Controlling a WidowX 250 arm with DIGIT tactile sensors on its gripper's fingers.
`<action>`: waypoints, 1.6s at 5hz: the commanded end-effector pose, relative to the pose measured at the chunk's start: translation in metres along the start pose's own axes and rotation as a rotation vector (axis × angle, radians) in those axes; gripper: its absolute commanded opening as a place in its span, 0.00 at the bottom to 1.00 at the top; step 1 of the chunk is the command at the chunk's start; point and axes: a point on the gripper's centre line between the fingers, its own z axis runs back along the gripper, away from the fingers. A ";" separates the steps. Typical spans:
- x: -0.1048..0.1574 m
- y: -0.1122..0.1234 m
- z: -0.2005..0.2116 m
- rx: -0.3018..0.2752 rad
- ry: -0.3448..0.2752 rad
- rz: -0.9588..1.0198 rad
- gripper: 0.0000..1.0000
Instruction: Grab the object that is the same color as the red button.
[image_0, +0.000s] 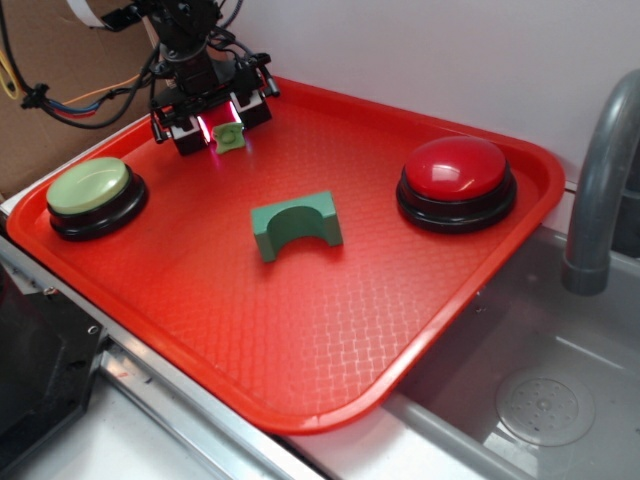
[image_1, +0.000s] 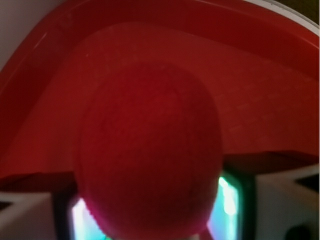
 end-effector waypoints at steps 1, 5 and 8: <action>0.018 -0.008 0.033 -0.007 0.039 -0.151 0.00; -0.048 -0.020 0.138 -0.112 0.376 -0.704 0.00; -0.090 0.023 0.161 -0.056 0.325 -0.746 0.00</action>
